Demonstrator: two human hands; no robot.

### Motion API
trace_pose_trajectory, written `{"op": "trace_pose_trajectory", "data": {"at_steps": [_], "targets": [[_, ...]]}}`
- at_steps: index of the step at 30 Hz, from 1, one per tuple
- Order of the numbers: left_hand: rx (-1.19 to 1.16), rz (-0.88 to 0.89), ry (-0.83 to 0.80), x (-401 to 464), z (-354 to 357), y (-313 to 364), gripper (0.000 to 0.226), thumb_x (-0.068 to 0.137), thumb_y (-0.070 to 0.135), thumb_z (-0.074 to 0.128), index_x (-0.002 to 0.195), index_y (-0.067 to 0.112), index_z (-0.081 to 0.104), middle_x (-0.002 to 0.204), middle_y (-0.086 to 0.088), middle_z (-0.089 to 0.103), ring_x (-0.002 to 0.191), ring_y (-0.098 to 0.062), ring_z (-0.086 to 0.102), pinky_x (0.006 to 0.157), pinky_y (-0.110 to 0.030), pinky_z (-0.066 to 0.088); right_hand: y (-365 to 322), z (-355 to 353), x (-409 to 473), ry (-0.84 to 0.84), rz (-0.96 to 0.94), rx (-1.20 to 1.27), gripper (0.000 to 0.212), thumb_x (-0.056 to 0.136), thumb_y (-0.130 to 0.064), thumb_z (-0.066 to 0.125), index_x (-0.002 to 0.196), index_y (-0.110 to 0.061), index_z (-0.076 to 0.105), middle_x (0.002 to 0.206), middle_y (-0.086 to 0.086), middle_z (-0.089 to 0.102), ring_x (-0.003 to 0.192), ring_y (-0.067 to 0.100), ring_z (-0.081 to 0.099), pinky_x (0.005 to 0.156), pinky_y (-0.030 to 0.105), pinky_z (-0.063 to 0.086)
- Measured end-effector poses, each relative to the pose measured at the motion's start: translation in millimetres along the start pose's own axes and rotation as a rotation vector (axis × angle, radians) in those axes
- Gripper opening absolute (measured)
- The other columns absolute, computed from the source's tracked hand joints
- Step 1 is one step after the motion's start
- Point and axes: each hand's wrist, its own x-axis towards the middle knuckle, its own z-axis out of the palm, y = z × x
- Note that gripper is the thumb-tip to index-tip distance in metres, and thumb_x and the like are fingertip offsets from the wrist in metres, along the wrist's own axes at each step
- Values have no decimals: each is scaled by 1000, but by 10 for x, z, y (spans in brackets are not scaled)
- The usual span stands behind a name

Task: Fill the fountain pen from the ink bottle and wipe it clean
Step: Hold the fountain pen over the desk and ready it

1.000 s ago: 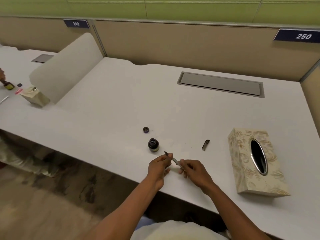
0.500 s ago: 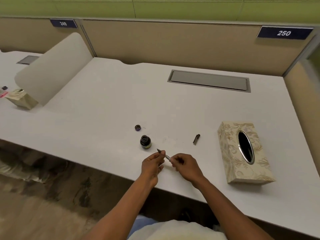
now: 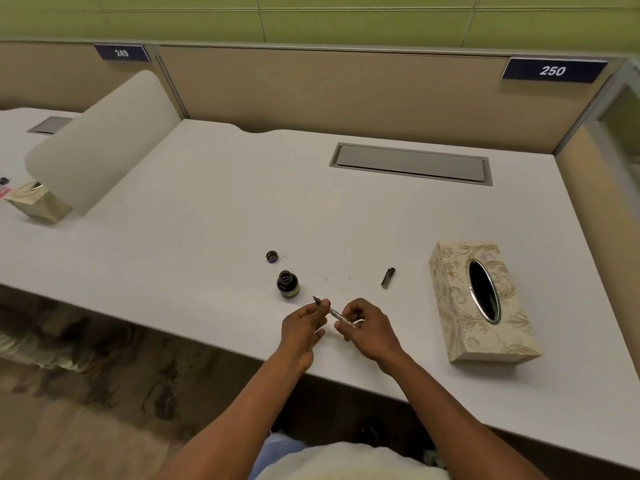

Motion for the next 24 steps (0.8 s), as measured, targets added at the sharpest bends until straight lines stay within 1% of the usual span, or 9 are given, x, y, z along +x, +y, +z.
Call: {"op": "trace_pose_trajectory", "data": {"at_steps": [2, 4, 6, 8, 11, 13, 18, 22, 24], "targets": [[-12, 0, 12, -10, -16, -8, 21, 80, 21, 82, 97, 9, 75, 93, -5, 68, 90, -19, 59, 82, -32, 49, -5, 23, 4, 2, -2, -3, 15, 83, -25, 77, 89, -28, 64, 79, -5, 66, 69, 13, 60, 63, 22, 47], [-14, 4, 20, -13, -38, -12, 22, 79, 23, 83, 95, 10, 75, 94, -5, 70, 91, -20, 59, 82, -32, 50, -37, 49, -7, -3, -12, -13, 10, 87, -38, 73, 91, -32, 67, 77, -6, 67, 67, 4, 58, 63, 20, 45], [2, 17, 31, -3, -60, -16, 25, 77, 28, 84, 91, 10, 74, 93, -5, 71, 91, -20, 61, 81, -32, 50, -69, 70, -23, -19, -23, -48, 20, 96, -43, 61, 81, -33, 70, 70, -9, 66, 60, -3, 55, 60, 17, 40], [20, 29, 45, 2, -67, -10, 28, 74, 32, 86, 86, 11, 72, 91, -5, 72, 90, -19, 63, 79, -31, 51, -84, 86, -23, -15, -36, -83, 32, 101, -35, 56, 72, -32, 70, 66, -10, 66, 55, -4, 53, 58, 18, 38], [16, 34, 52, -5, -59, 6, 30, 75, 35, 85, 86, 11, 70, 92, -5, 74, 92, -19, 67, 79, -32, 50, -74, 92, 10, 4, -56, -45, 11, 92, -31, 68, 84, -29, 75, 79, -8, 72, 70, 1, 60, 67, 18, 46], [5, 33, 28, -17, -57, 16, 30, 77, 35, 84, 89, 11, 70, 95, -5, 76, 95, -19, 70, 79, -32, 50, -76, 89, 18, 22, -54, -22, 1, 87, -29, 74, 86, -28, 73, 82, -6, 71, 71, 3, 58, 69, 20, 48], [18, 26, -76, -52, -40, 13, 30, 85, 23, 77, 113, 12, 70, 108, -4, 77, 97, -17, 72, 84, -32, 47, -61, 85, 36, 99, -23, 9, 5, 84, -27, 76, 89, -26, 73, 84, -6, 72, 73, 5, 63, 69, 20, 51], [60, 43, -84, -42, -27, 4, 19, 92, 14, 69, 110, 18, 74, 105, 0, 76, 97, -18, 63, 85, -32, 48, -19, 79, 29, 83, -19, 4, 5, 89, -32, 71, 93, -31, 75, 80, -7, 73, 70, 1, 64, 65, 18, 48], [50, 37, -49, -24, -23, 21, 16, 91, 16, 71, 106, 18, 75, 104, -1, 74, 100, -19, 62, 86, -32, 48, 2, 73, 23, 64, -14, -17, 14, 95, -35, 64, 95, -31, 78, 77, -9, 74, 62, -5, 60, 60, 14, 43]]}}
